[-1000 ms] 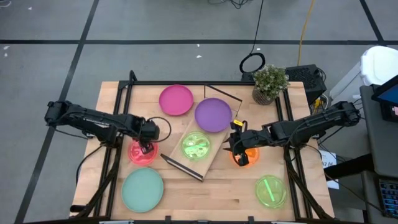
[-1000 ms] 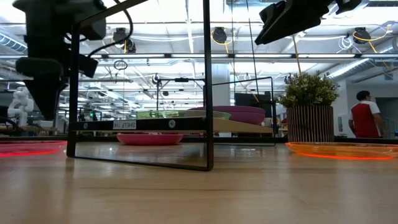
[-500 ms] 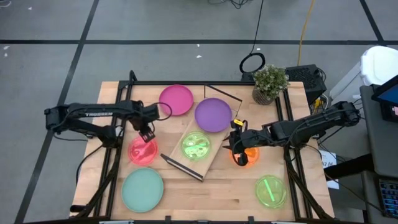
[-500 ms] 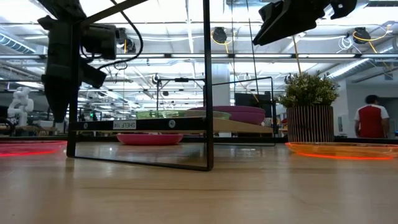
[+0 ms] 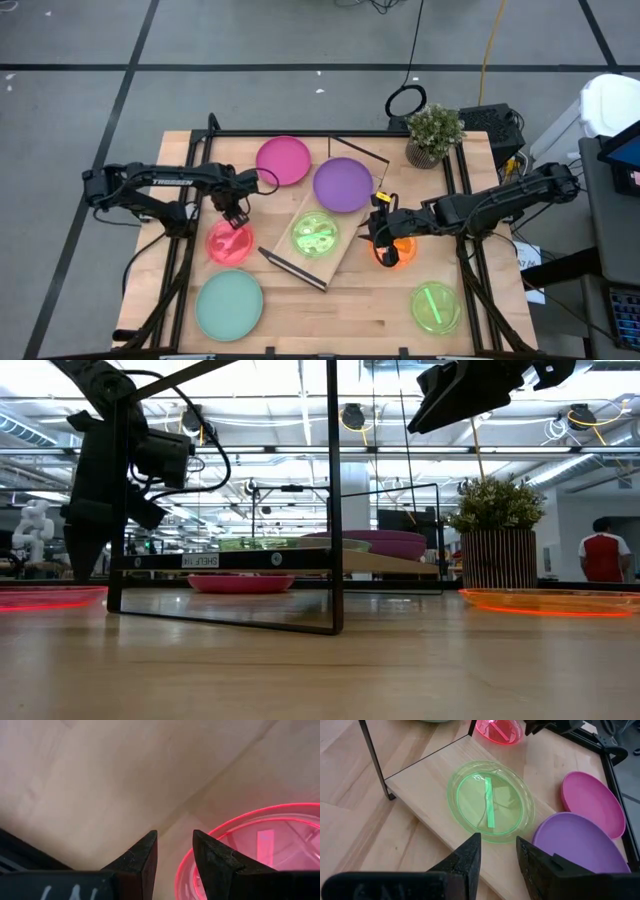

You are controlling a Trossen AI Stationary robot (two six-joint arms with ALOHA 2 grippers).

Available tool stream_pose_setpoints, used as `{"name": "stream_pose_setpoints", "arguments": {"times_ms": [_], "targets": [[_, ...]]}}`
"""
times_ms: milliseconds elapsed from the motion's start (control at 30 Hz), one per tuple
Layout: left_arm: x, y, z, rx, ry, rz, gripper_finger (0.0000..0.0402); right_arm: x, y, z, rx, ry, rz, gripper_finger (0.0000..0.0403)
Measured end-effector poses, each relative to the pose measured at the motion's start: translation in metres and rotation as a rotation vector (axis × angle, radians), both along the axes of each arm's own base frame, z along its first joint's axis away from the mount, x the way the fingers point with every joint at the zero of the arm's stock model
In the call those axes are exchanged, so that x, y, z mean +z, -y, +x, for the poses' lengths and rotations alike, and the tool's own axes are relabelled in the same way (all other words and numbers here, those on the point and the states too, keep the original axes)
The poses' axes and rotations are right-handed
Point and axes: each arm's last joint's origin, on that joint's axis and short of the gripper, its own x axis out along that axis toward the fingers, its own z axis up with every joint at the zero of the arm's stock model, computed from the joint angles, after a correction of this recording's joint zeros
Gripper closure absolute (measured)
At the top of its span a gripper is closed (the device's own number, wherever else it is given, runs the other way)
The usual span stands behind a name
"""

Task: Place and stack plates onto a shelf
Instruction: Stack the red plate on top of the green plate on the shelf

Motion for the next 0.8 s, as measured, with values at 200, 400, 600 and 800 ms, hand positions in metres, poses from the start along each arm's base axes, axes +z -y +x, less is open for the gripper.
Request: {"name": "stream_pose_setpoints", "arguments": {"times_ms": [200,400,600,800], "targets": [[0.000,0.001,0.001,0.000,0.020,-0.047,0.0270,0.000,0.000,0.000,0.000,0.000,0.000,0.0296],[-0.001,0.001,0.004,-0.003,0.054,-0.045,0.0270,0.000,0.000,0.000,0.000,0.000,0.000,0.0296],[-0.010,0.004,-0.001,-0.009,0.065,-0.084,0.0270,0.000,0.000,0.000,-0.007,-0.004,0.009,0.0296],[-0.010,0.004,-0.001,0.000,0.064,-0.088,0.0270,-0.001,0.000,-0.001,-0.007,-0.009,0.008,0.0296]]}}
